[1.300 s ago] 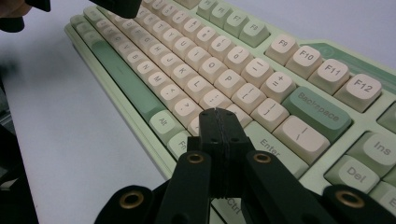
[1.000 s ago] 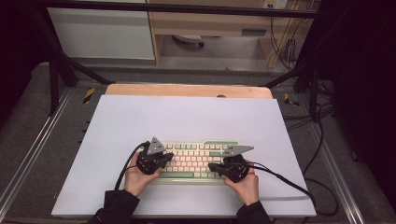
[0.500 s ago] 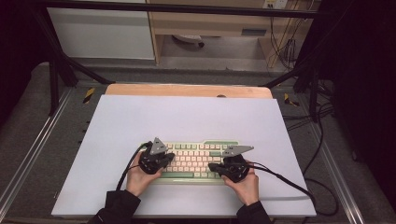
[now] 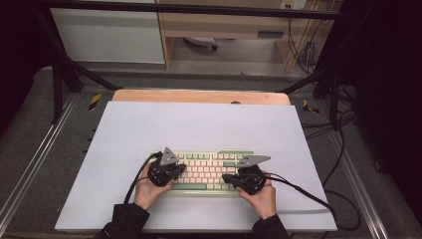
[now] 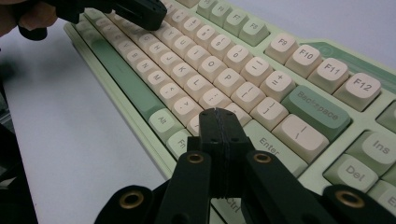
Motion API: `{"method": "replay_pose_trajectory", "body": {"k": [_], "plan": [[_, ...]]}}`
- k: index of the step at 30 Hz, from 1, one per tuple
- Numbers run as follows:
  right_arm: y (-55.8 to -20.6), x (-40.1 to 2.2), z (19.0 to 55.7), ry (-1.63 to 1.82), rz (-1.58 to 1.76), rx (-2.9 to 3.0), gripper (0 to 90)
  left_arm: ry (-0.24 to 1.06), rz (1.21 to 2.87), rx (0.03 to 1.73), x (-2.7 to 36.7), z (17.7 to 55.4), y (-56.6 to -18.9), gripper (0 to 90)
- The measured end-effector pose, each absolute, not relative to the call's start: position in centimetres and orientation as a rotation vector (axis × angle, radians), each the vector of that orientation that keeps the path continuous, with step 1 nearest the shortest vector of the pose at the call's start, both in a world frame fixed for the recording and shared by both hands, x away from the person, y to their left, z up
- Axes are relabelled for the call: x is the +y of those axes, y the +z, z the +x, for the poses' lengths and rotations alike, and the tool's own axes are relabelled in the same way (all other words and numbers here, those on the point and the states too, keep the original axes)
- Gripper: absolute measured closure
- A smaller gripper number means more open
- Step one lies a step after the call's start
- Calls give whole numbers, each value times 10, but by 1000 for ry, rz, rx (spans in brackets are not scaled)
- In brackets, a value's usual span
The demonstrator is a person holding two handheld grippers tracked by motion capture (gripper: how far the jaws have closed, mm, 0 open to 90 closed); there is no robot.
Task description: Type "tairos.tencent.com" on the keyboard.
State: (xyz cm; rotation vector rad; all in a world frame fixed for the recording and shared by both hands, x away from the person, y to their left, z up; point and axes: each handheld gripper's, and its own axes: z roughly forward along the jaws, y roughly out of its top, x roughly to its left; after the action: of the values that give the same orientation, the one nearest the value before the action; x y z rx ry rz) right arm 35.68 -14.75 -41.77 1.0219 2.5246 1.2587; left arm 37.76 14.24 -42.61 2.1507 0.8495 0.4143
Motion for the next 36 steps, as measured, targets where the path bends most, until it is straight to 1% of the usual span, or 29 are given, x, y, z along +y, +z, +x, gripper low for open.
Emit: {"method": "replay_pose_trajectory", "body": {"k": [11,21,36], "plan": [[-417,-148,356,1262,1022,2524,900,411,2135,834,150,371,-417,898],[-417,-149,355,1265,1029,2521,900,414,2125,862,168,365,-417,898],[-417,-149,356,1265,1025,2522,900,430,2110,897,181,369,-416,898]]}}
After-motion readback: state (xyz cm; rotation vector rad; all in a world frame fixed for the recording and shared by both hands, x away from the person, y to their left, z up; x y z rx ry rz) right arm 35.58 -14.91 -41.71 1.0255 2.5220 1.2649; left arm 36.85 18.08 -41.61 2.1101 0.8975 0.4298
